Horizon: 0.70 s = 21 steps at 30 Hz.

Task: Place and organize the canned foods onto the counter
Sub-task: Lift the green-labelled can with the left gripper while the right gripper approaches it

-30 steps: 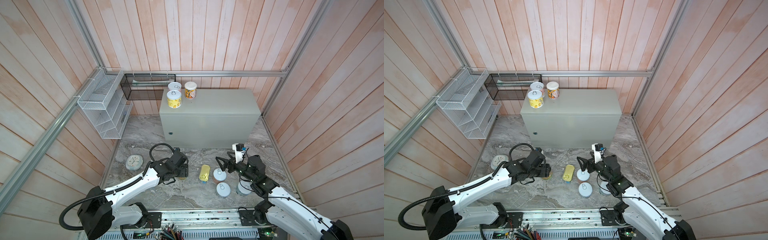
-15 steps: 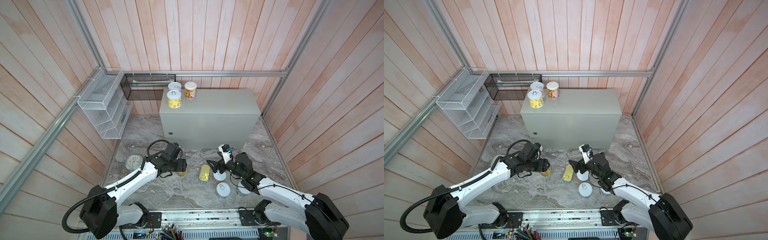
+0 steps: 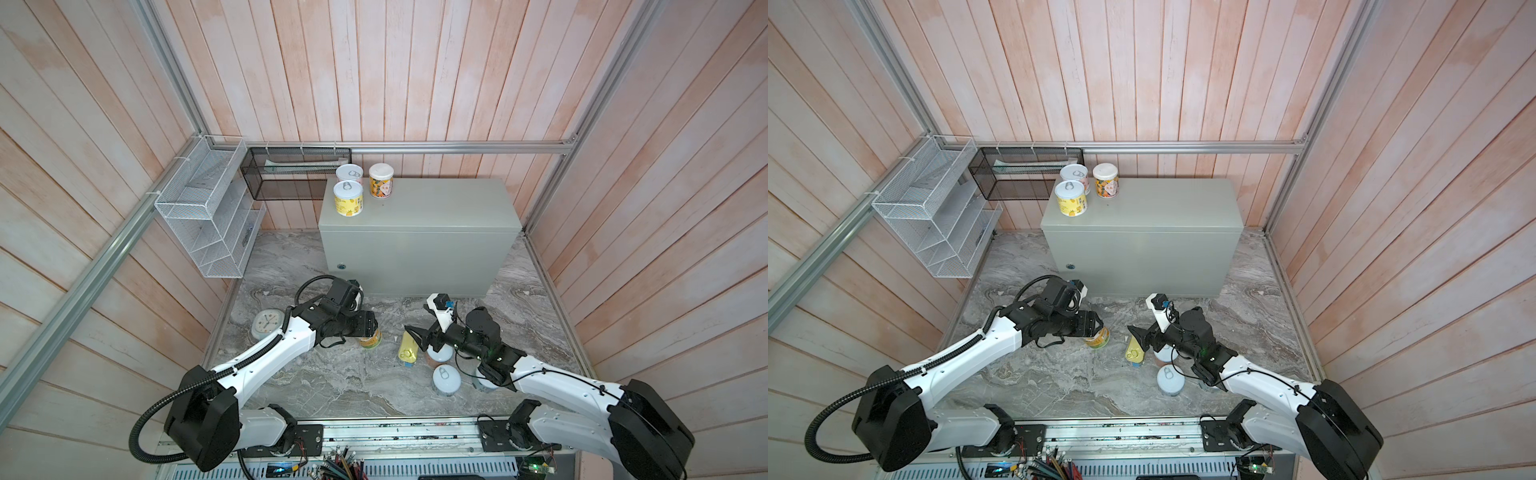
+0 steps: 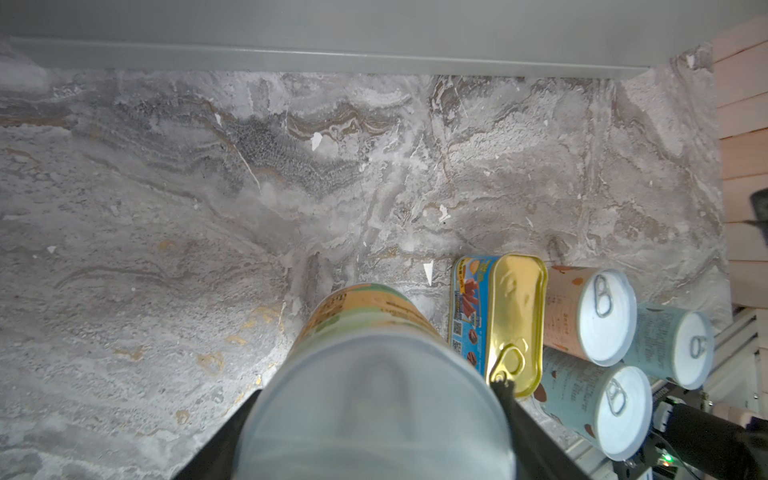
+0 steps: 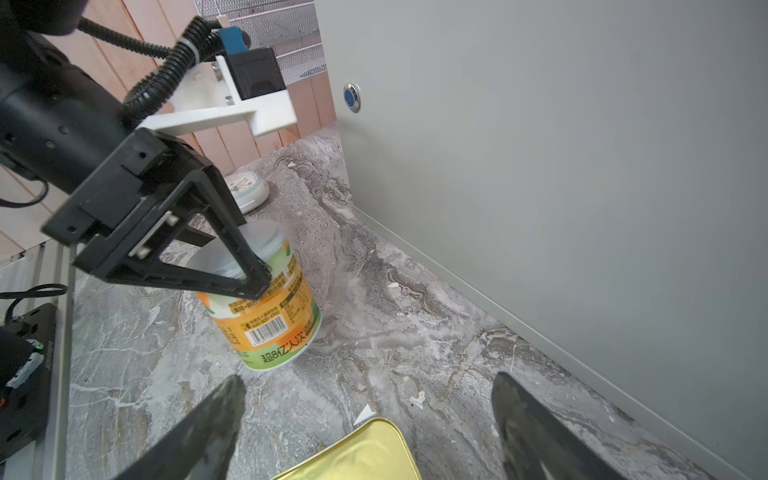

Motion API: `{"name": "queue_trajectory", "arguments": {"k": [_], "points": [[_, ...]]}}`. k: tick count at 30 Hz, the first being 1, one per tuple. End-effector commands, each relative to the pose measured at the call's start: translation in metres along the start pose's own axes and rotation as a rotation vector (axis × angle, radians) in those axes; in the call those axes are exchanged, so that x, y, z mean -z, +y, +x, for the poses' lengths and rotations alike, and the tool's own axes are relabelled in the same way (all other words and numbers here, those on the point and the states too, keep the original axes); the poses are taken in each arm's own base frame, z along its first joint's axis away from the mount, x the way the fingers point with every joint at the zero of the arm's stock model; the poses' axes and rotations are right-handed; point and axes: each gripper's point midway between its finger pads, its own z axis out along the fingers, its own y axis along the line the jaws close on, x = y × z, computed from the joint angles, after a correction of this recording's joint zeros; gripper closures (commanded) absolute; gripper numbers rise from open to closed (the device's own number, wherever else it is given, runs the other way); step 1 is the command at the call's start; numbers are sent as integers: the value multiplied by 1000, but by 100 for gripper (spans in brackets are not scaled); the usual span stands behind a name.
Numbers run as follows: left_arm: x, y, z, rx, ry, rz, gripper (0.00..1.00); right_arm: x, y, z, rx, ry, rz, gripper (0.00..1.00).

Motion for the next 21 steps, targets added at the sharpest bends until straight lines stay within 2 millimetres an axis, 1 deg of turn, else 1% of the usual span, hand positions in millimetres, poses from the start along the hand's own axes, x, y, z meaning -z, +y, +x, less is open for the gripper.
{"name": "queue_trajectory", "arguments": {"k": [1, 7, 12, 17, 21], "points": [[13, -29, -29, -35, -70, 103, 43, -4, 7, -9, 33, -22, -34, 9], [22, -39, -36, -30, -81, 139, 43, -9, 17, -11, 38, -30, -68, 9], [26, -49, -40, -13, -91, 181, 43, -16, 24, -3, 49, -5, -76, 9], [30, -65, -42, -25, -88, 223, 43, -21, 35, -2, 70, 7, -92, 9], [33, -80, -45, -47, -89, 245, 43, -23, 38, -3, 69, 6, -99, 9]]}}
